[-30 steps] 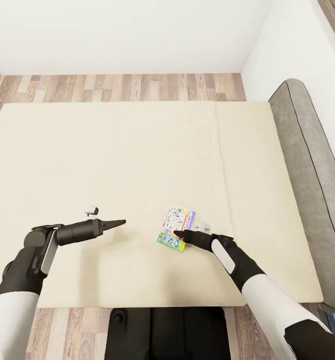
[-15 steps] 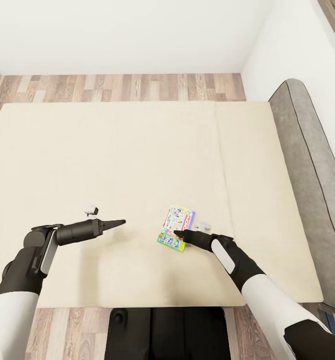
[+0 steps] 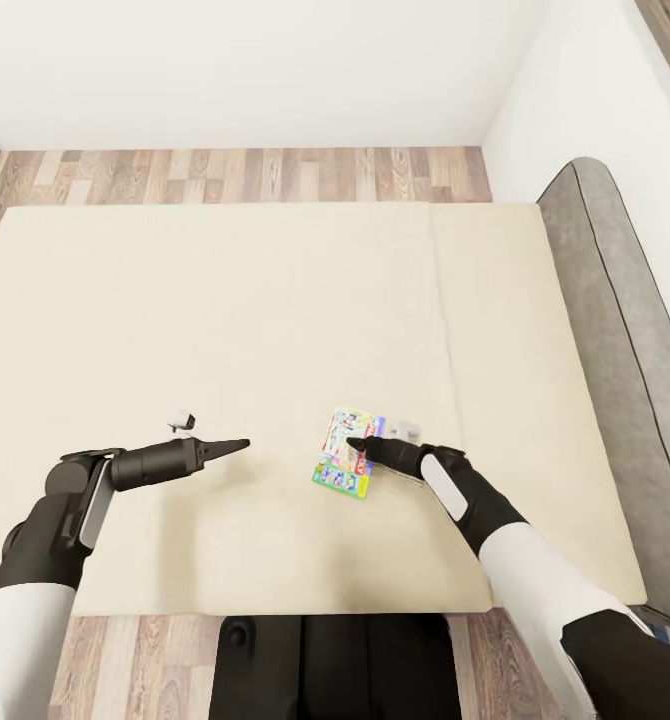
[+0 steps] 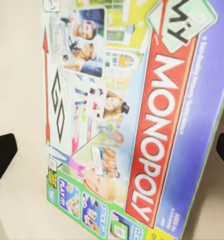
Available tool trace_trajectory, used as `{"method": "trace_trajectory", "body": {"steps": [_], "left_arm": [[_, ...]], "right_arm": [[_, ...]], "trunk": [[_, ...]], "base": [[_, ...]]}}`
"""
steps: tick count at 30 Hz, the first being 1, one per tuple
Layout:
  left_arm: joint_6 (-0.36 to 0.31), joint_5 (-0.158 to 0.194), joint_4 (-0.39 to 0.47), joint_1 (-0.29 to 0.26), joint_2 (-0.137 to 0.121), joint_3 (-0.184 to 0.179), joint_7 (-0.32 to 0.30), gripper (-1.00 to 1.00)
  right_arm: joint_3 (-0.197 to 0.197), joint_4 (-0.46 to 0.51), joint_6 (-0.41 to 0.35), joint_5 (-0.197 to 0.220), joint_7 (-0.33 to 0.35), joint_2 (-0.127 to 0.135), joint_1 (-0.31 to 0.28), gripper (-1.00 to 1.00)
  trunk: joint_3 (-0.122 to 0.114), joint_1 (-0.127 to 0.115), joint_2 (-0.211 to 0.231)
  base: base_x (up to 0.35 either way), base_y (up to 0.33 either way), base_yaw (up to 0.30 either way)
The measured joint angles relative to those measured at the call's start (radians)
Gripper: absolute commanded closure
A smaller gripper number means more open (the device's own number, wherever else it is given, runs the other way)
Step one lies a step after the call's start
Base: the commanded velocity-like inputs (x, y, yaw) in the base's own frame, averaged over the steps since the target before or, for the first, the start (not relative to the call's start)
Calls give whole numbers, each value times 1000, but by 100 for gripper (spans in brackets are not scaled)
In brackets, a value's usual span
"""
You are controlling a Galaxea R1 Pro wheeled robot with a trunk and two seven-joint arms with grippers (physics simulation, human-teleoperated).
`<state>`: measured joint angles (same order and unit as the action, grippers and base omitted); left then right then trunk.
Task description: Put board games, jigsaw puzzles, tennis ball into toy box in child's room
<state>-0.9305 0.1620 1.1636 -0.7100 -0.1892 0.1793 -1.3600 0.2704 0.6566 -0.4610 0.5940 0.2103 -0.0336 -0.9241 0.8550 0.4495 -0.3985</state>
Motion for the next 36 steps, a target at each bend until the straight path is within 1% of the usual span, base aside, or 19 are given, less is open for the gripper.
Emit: {"method": "trace_trajectory", "body": {"steps": [3,5,8,13,20,32,36], "left_arm": [[0,0,0,0,0,0,1,-100],[0,0,0,0,-1,0,2,-100],[0,-1,0,0,0,-1,2,-100],[0,-1,0,0,2,-1,2,-100],[1,-1,0,0,3,-1,3,-100],[1,-2,0,0,6,-3,3,-100],[1,-1,0,0,5,-3,3,-100]], "right_arm": [[0,-2,-1,0,-3,-1,-21,-100],[1,-5,-2,1,-18,-1,-37,-100],[1,-8,-1,1,-49,-1,-47,-100],[1,-9,2,1,-71,1,-50,-100],[2,-16,6,1,-78,1,-51,-100],[5,-62,14,0,-79,-3,-50,-100],[6,-64,26,-2,-79,-5,-49,-100]], "trunk": [[0,0,0],[0,0,0],[0,0,0],[0,0,0],[0,0,0],[0,0,0],[0,0,0]], "base": [[0,0,0],[0,0,0],[0,0,0],[0,0,0],[0,0,0],[0,0,0],[0,0,0]]}}
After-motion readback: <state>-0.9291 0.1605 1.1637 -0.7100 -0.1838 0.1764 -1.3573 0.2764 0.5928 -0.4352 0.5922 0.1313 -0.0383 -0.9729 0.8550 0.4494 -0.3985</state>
